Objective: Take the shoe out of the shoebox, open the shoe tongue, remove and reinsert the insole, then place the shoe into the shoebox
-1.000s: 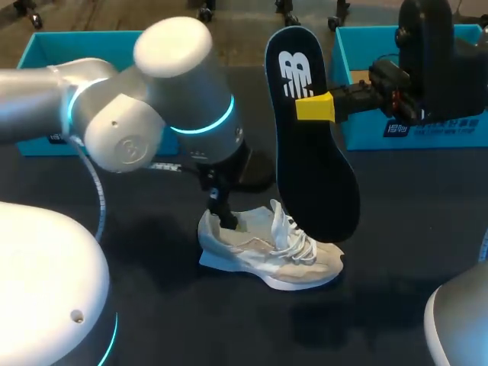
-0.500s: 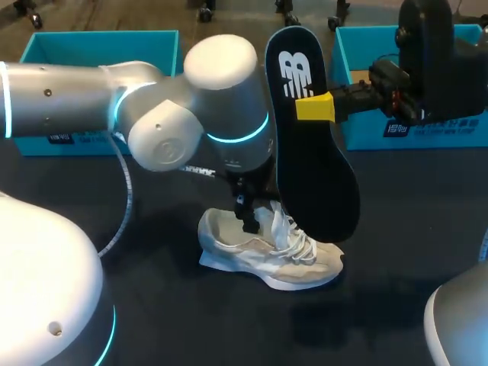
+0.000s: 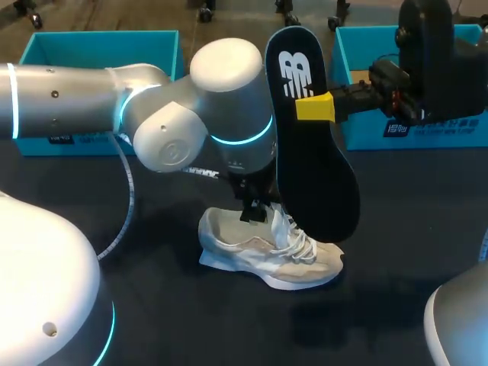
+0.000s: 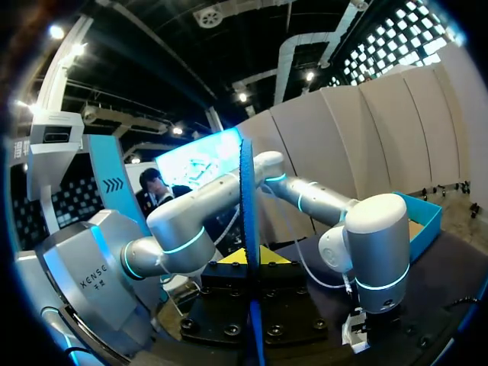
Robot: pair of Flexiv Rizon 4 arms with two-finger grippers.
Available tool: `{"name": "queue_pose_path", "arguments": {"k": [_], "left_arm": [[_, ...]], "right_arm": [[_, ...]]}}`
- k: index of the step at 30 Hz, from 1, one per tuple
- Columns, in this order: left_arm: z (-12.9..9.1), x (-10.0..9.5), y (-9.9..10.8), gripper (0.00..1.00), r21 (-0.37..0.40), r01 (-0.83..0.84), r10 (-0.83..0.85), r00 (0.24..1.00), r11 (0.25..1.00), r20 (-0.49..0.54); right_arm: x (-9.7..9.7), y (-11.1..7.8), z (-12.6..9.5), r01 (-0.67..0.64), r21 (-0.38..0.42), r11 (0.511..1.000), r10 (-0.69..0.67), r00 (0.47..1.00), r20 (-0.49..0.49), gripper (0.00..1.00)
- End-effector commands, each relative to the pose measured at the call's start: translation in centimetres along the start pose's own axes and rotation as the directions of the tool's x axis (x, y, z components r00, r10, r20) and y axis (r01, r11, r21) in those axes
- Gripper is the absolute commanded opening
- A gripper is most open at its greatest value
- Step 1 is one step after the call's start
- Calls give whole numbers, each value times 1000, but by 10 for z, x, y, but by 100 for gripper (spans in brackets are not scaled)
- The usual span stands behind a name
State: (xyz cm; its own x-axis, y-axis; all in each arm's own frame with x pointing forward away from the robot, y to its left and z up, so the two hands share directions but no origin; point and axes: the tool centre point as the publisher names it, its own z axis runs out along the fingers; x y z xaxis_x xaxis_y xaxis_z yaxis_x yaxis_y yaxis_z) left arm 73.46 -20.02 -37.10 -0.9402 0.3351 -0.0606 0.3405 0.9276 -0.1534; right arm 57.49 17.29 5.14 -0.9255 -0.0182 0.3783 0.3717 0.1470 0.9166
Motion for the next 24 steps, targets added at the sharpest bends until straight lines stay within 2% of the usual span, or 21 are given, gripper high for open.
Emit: {"name": "queue_pose_path", "arguments": {"k": [1,9,14,19,21,23,24], "left_arm": [[-9,4,2,0,9,-17,17,1000,1000,6],[-27,9,-1,0,39,-128,128,992,991,1],[-47,11,-2,0,69,-284,284,959,956,7],[-73,9,-3,0,116,-463,469,883,879,-23],[-80,7,-3,0,121,-553,560,828,824,-30],[-84,8,-2,0,120,-628,634,773,769,-15],[-87,9,-2,0,102,-671,671,740,735,31]], "right_arm": [[-3,2,4,0,4,1000,0,1000,-3,0],[-3,2,4,0,4,1000,0,1000,-3,0],[-3,2,4,0,4,1000,0,1000,-3,0],[-3,2,4,0,4,1000,0,1000,-3,0],[-3,2,4,0,4,1000,0,1000,-3,0],[-3,2,4,0,4,1000,0,1000,-3,0],[-3,2,4,0,4,1000,0,1000,-3,0]]}}
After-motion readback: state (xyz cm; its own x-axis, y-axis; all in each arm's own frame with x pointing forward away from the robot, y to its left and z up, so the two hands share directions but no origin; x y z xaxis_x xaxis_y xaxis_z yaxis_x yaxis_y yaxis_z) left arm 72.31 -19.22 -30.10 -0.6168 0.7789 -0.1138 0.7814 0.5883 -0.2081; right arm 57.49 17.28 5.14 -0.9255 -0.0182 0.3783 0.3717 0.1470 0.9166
